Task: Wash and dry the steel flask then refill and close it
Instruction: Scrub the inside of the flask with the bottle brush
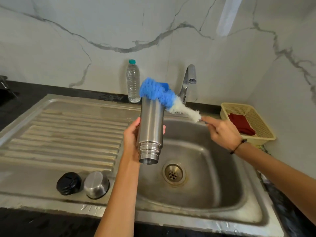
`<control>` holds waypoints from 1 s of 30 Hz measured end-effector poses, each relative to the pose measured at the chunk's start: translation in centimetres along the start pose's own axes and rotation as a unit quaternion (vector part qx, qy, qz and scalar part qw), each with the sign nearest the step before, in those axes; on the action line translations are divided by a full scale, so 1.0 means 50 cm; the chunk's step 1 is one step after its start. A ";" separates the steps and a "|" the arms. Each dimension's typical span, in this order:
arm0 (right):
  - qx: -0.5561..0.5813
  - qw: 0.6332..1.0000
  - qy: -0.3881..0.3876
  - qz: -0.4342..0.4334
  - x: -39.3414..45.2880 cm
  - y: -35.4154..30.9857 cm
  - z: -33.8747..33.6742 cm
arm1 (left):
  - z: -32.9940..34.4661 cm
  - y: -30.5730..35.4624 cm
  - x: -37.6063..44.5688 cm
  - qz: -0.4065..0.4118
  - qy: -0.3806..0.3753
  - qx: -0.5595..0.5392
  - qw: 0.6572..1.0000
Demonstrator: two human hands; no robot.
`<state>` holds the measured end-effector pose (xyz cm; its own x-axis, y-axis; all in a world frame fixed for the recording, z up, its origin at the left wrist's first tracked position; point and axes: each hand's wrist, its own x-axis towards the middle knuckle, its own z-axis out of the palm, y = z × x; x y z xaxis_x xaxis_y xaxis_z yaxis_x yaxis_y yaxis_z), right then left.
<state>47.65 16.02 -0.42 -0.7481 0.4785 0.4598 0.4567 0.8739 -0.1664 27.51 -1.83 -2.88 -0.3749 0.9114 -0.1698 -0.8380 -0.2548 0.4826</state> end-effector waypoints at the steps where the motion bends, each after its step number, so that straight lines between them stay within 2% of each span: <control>1: 0.003 1.000 0.009 0.000 0.013 -0.007 -0.008 | -0.004 0.003 0.002 0.002 -0.003 -0.013 1.000; 5: 0.027 0.999 -0.026 0.032 0.043 -0.020 -0.009 | -0.012 0.014 0.004 -0.024 -0.013 -0.001 1.000; 9: 0.041 0.996 -0.081 0.022 0.019 -0.018 0.008 | -0.022 0.009 -0.002 -0.027 0.002 0.051 0.998; 12: 0.075 0.987 -0.132 -0.060 -0.038 -0.024 0.007 | -0.027 0.013 -0.008 0.007 0.027 0.022 0.999; 14: 0.081 0.976 -0.164 -0.116 -0.077 -0.030 -0.005 | -0.020 0.020 -0.018 0.020 -0.003 0.012 1.000; 15: 0.077 0.975 -0.164 -0.130 -0.091 -0.029 -0.009 | -0.022 0.018 -0.018 0.019 -0.026 0.024 0.999; 17: 0.066 0.978 -0.140 -0.141 -0.099 -0.020 -0.012 | -0.031 0.006 -0.009 0.025 0.023 0.042 0.999; 19: 0.047 0.981 -0.118 -0.144 -0.088 -0.011 -0.003 | -0.039 0.001 -0.007 0.011 0.018 0.050 0.999; 21: 0.024 0.988 -0.102 -0.111 -0.063 -0.005 0.010 | -0.030 0.002 -0.004 0.014 0.055 0.067 0.996; 25: -0.005 0.998 -0.065 -0.006 -0.001 -0.010 0.007 | -0.017 0.006 -0.009 0.000 0.029 0.064 0.998; 30: 0.028 0.997 -0.060 0.039 0.052 -0.036 -0.018 | -0.019 0.015 -0.011 -0.013 0.035 0.066 0.997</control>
<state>45.31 15.62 1.88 -0.7655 0.5484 0.3366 0.4901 0.8359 -0.2471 26.69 -2.85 -3.25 -0.3840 0.8914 -0.2408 -0.7901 -0.1823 0.5853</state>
